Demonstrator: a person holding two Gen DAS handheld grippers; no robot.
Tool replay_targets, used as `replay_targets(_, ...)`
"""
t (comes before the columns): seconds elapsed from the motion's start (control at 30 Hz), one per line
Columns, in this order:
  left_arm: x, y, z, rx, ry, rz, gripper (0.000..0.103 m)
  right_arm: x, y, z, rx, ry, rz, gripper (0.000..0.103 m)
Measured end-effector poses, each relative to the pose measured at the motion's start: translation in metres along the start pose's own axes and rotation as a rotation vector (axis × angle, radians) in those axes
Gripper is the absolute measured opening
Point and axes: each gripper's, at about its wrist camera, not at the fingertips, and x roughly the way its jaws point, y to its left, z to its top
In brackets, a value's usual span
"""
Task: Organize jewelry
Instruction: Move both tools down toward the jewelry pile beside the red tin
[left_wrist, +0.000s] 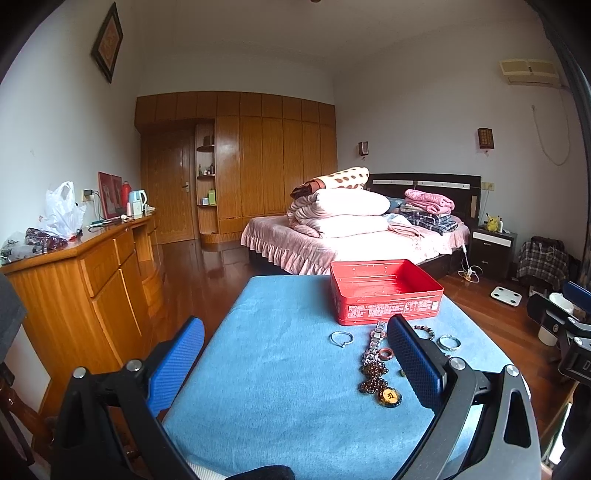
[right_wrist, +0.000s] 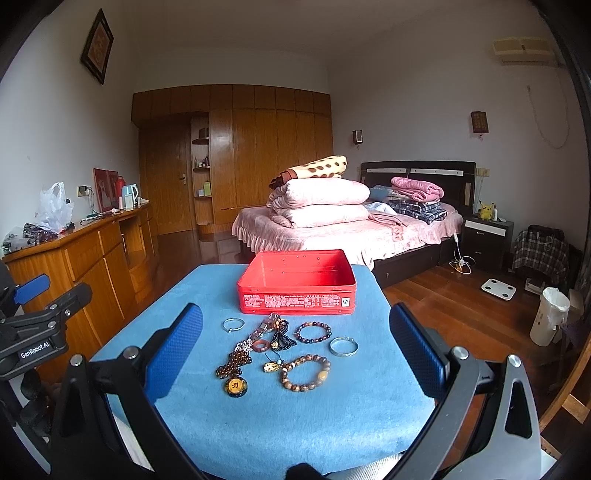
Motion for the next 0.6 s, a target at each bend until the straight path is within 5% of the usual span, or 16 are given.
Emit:
replay_targets(0.2, 0.023, 0.008, -0.006, -0.02, 0.073, 0.0, 0.097, 0.029, -0.007, -0.006, -0.006, 0.129, -0.001, 0.098)
replay_targets(0.6, 0.097, 0.025, -0.036, -0.109, 0.358, -0.083, 0.097, 0.095, -0.039, -0.035, 0.073, 0.371, -0.02, 0.098)
